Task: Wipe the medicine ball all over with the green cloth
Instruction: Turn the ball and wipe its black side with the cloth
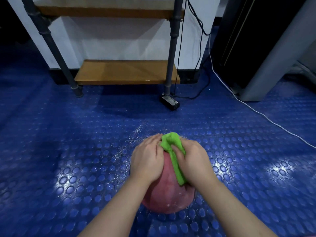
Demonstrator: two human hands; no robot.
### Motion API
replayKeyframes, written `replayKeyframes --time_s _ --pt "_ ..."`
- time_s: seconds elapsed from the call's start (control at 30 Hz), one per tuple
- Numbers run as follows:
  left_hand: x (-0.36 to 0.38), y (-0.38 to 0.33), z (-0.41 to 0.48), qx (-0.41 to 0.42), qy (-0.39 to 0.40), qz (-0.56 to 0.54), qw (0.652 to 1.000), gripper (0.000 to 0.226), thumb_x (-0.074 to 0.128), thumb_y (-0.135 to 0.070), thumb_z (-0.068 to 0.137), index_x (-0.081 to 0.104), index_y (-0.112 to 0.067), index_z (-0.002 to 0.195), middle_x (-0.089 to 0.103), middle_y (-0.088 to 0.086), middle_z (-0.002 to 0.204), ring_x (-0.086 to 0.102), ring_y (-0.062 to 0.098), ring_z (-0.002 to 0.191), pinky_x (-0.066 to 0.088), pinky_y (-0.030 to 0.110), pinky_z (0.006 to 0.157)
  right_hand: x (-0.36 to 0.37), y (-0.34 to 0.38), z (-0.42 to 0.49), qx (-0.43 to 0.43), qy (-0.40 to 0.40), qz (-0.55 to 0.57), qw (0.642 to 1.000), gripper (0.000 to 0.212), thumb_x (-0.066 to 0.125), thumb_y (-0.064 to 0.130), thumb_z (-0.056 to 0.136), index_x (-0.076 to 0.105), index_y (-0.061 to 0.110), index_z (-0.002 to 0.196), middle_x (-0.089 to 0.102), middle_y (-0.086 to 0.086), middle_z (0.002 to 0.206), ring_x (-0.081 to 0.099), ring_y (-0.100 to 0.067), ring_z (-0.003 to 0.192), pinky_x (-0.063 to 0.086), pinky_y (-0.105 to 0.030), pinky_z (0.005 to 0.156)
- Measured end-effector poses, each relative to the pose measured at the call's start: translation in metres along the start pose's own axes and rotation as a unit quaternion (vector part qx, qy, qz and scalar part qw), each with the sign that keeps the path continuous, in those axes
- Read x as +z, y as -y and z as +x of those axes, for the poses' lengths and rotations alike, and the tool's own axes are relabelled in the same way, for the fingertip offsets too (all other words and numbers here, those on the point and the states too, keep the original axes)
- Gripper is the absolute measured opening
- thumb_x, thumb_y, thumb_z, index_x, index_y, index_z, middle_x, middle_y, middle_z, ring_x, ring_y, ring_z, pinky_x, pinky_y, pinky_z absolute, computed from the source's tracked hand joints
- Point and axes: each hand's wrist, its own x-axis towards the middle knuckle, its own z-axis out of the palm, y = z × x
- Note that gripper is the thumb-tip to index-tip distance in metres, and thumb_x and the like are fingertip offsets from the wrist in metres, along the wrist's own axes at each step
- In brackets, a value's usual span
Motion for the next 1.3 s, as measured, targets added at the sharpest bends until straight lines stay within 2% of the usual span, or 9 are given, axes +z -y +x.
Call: replayKeyframes --time_s 0.1,0.3,0.4,0.53,0.77,0.93,1.07,1.17,1.3 --pt "0.004 -0.007 -0.005 0.015 -0.008 0.015 1.0 0.057 0.025 -0.037 0.094 0.063 -0.016 0.131 0.057 -0.003 0.141 0.049 0.017 0.133 0.035 0.032 0.111 -0.008 0.002 0.032 0.105 0.069 -0.019 0.992 0.028 0.049 0.035 0.098 0.056 0.014 0.08 0.05 0.003 0.065 0.048 -0.024 0.074 0.027 -0.031 0.06" --pt "-0.002 -0.011 -0.002 -0.055 -0.016 0.013 0.998 0.038 0.034 -0.028 0.104 0.066 -0.019 0.122 0.061 -0.006 0.135 0.051 0.016 0.127 0.036 0.028 0.097 0.004 0.009 0.035 0.086 0.058 -0.023 0.994 0.031 0.048 0.037 0.097 0.049 0.016 0.073 0.051 0.001 0.067 0.049 -0.026 0.073 0.032 -0.034 0.061" --pt "-0.006 -0.007 0.0 -0.074 -0.015 -0.008 0.997 0.033 0.038 -0.022 0.102 0.066 -0.024 0.119 0.062 -0.01 0.131 0.054 0.017 0.122 0.04 0.031 0.091 0.001 0.017 0.014 0.036 0.036 -0.035 0.998 0.025 0.049 0.036 0.095 0.065 0.016 0.096 0.068 -0.003 0.09 0.059 -0.025 0.089 0.043 -0.036 0.075" --pt "-0.008 0.005 0.009 -0.088 -0.009 -0.051 0.995 0.04 0.036 -0.028 0.101 0.061 -0.028 0.132 0.061 -0.01 0.136 0.054 0.018 0.126 0.044 0.035 0.1 0.003 0.026 -0.004 -0.024 0.027 -0.021 0.999 0.031 0.054 0.026 0.095 0.063 0.015 0.122 0.064 -0.003 0.124 0.054 -0.021 0.118 0.032 -0.024 0.096" --pt "0.0 -0.006 -0.002 -0.025 -0.024 -0.009 0.999 0.059 0.024 -0.038 0.091 0.061 -0.021 0.133 0.057 -0.007 0.141 0.048 0.012 0.132 0.034 0.028 0.108 -0.001 0.005 0.023 0.082 0.029 0.03 0.996 0.025 0.053 0.034 0.096 0.065 0.012 0.092 0.063 -0.004 0.078 0.051 -0.024 0.077 0.03 -0.032 0.063" --pt "0.003 -0.005 -0.008 -0.011 0.001 -0.01 1.0 0.055 0.022 -0.043 0.096 0.052 -0.032 0.141 0.047 -0.015 0.148 0.036 0.005 0.141 0.025 0.038 0.118 0.001 -0.013 0.048 0.19 0.014 0.066 0.979 0.037 0.053 0.037 0.095 0.059 0.003 0.082 0.056 -0.006 0.071 0.051 -0.026 0.075 0.031 -0.032 0.054" --pt "0.001 -0.006 -0.002 -0.053 0.016 0.012 0.998 0.044 0.027 -0.034 0.106 0.042 -0.032 0.148 0.037 -0.015 0.155 0.028 0.003 0.145 0.019 0.028 0.115 0.001 -0.016 0.049 0.225 -0.035 0.262 0.938 0.052 0.052 0.053 0.088 0.061 0.002 0.087 0.06 -0.005 0.076 0.056 -0.023 0.077 0.048 -0.036 0.072" --pt "0.0 -0.011 -0.003 -0.067 0.025 0.025 0.997 0.047 0.027 -0.032 0.106 0.037 -0.026 0.151 0.032 -0.01 0.159 0.022 0.008 0.148 0.02 0.031 0.119 0.009 -0.008 0.028 0.139 0.062 0.049 0.987 0.055 0.042 0.072 0.079 0.061 0.033 0.113 0.063 0.006 0.12 0.056 -0.025 0.114 0.042 -0.052 0.098" --pt "0.0 -0.009 -0.007 -0.063 0.024 0.023 0.997 0.046 0.027 -0.032 0.107 0.041 -0.023 0.149 0.036 -0.007 0.157 0.026 0.01 0.146 0.019 0.028 0.117 0.009 -0.009 0.039 0.151 0.083 0.048 0.984 0.043 0.043 0.068 0.079 0.059 0.031 0.094 0.064 0.009 0.093 0.059 -0.024 0.095 0.048 -0.043 0.084"
